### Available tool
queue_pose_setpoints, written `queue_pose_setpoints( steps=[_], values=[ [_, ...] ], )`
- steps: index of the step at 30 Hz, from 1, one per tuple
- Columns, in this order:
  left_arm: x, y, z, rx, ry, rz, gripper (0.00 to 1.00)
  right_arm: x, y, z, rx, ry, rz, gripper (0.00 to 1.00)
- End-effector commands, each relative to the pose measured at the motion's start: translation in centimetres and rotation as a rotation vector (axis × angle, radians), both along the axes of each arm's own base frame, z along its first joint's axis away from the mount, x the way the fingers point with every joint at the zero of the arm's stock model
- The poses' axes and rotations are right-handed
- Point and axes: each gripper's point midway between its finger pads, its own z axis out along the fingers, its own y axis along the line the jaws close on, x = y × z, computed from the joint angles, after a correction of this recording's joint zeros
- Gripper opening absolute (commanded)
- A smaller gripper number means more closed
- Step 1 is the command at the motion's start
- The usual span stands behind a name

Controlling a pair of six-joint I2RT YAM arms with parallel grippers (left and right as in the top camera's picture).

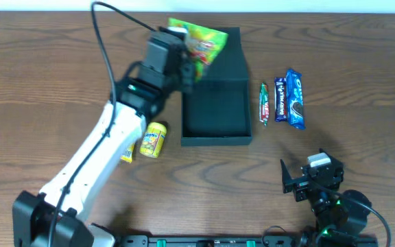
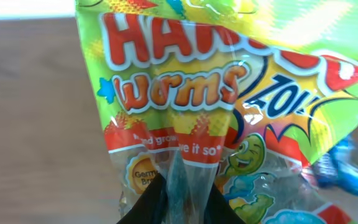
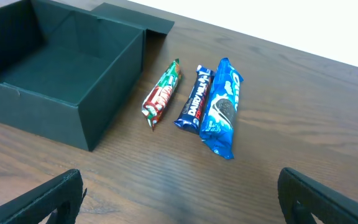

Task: Pack container
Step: 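Carry the Haribo bag into the green box and release it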

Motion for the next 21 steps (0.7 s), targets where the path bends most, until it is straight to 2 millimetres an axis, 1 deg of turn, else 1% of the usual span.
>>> queue_pose_setpoints(
  steps=[1, 6, 8, 11, 15, 17, 21],
  values=[
    [-1.2, -0.8, -2.8, -0.054, 0.119, 0.185, 0.06, 0.0, 0.2, 0.0, 0.005, -0.002, 0.010, 0.99],
    [-2.3, -2.9, -5.4, 0.065, 0.103, 0.223, 0.06, 0.0, 0.2, 0.0, 0.005, -0.002, 0.010, 0.99],
    [-2.6, -3.6, -6.5, 0.075, 0.116, 0.236, 0.06, 0.0, 0.2, 0.0, 0.005, -0.002, 0.010, 0.99],
    [-3.1, -4.4, -8.8, 0.107, 0.153, 0.248, 0.06, 0.0, 0.2, 0.0, 0.005, -0.002, 0.010, 0.99],
    [-3.8, -3.7, -12.0, 0.139, 0.236, 0.323, 0.06, 0.0, 0.2, 0.0, 0.005, -0.002, 0.010, 0.99],
    [-3.9, -3.3, -12.8, 0.149, 0.258, 0.352, 0.06, 0.0, 0.2, 0.0, 0.005, -0.002, 0.010, 0.99],
    [-3.8, -2.8, -13.1, 0.172, 0.248, 0.370, 0.06, 0.0, 0.2, 0.0, 0.005, -0.002, 0.010, 0.99]
  ],
)
